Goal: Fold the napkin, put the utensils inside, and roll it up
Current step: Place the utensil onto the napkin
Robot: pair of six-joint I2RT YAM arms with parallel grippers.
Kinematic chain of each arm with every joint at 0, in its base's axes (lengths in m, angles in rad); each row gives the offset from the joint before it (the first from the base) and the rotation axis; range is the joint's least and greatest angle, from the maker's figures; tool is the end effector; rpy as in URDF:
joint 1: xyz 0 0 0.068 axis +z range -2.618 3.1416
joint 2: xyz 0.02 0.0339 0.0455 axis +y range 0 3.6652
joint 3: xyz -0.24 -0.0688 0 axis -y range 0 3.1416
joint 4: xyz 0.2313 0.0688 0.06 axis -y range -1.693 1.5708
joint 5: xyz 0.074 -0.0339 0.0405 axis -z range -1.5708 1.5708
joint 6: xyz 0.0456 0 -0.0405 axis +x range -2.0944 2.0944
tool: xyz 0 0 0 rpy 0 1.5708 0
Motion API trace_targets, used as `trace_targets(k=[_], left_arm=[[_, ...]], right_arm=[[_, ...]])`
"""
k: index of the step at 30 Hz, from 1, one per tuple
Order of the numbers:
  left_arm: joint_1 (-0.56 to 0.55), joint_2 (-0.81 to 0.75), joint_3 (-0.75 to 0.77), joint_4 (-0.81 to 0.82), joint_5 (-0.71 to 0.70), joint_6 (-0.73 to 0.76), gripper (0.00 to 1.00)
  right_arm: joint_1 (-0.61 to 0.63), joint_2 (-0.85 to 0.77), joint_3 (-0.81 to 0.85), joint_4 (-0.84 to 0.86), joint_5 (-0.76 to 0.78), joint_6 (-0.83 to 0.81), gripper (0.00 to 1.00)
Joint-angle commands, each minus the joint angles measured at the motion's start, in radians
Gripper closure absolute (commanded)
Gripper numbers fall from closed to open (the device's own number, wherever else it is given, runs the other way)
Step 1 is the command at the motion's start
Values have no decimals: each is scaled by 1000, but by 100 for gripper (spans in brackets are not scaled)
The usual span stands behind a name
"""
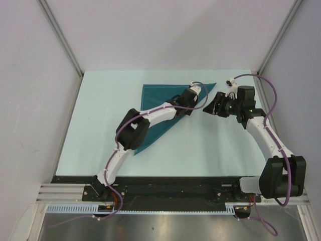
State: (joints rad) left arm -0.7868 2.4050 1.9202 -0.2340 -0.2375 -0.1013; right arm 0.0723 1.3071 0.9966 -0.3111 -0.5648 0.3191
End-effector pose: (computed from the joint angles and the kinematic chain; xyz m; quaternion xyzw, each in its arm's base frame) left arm 0.3744 -0.3602 0.1421 0.2578 0.8681 -0.0789 0.4169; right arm 0.2850 0.0451 0.2661 -0.0212 0.8634 0.3285 0.3823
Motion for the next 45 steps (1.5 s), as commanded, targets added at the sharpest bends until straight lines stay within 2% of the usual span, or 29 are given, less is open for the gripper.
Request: trace_targets(k=[1,5,13,17,29,34,45], left_arm=[[-3,-61,19,41,-60,51,54],[-5,-53,22,53,-69,75,61],[-3,-26,49,53,-36,98,66],[-5,-12,72,30,4,124,66],[-5,46,175,-100,9,120,64],[-5,32,145,-128,-2,66,61],[14,65,198,-197,12,-63,58]], right_arm=[[11,-6,-3,-6,11,-15,46],[14,-2,-4,-6,13,-15,45],[23,1,-4,-13,19,-21,46],[23,4,-4,-14,20,-23,46],[26,-2,-4,-22,22,-26,45],[27,-9,-7,-16,22,-18,45],[35,-25,-19,-14,19,-5,45]])
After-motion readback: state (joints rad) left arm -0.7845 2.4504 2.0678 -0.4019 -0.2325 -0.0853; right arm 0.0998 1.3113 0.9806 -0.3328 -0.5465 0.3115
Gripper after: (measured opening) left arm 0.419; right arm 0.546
